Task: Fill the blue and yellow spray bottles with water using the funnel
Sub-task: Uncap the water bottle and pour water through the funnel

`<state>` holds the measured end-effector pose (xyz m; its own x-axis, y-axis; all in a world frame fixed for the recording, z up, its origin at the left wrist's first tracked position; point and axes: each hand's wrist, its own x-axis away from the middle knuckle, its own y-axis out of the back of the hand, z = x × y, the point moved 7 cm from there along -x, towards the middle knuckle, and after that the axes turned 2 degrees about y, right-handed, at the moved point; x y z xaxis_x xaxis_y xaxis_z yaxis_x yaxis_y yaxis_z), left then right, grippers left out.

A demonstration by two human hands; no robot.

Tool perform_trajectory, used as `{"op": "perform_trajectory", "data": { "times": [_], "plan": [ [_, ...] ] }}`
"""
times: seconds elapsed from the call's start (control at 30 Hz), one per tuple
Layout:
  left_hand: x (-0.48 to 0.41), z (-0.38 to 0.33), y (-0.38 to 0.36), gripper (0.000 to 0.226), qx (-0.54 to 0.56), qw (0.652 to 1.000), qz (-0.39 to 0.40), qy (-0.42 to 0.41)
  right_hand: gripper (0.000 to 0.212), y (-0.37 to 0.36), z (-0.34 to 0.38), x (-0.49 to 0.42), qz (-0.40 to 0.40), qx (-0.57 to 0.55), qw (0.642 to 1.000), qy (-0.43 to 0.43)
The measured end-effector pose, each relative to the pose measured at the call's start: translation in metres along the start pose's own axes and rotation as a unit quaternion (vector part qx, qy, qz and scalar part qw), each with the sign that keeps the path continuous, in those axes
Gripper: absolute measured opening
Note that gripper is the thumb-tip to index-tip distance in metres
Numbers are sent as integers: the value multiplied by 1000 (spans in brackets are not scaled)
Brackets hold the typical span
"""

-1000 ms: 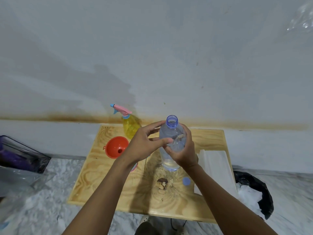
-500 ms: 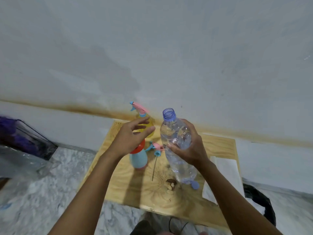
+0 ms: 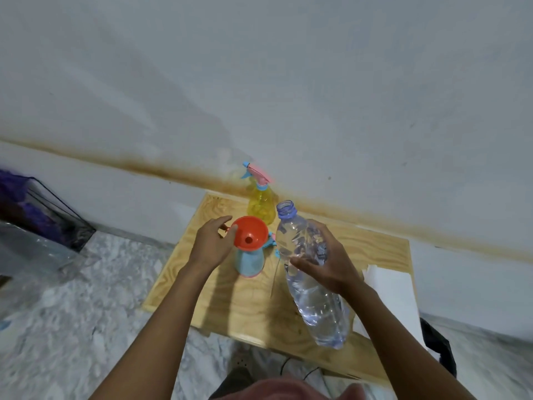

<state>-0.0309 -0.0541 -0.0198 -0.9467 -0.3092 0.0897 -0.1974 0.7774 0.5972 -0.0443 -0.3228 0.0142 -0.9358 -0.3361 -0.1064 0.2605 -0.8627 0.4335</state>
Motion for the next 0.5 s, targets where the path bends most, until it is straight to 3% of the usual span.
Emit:
{"op": "perform_trajectory", "data": {
  "times": [0.5],
  "plan": [
    [-5,4,1,20,42,999,-27,-19,74,-23,-13,-5,61,33,996,-58]
  ]
}}
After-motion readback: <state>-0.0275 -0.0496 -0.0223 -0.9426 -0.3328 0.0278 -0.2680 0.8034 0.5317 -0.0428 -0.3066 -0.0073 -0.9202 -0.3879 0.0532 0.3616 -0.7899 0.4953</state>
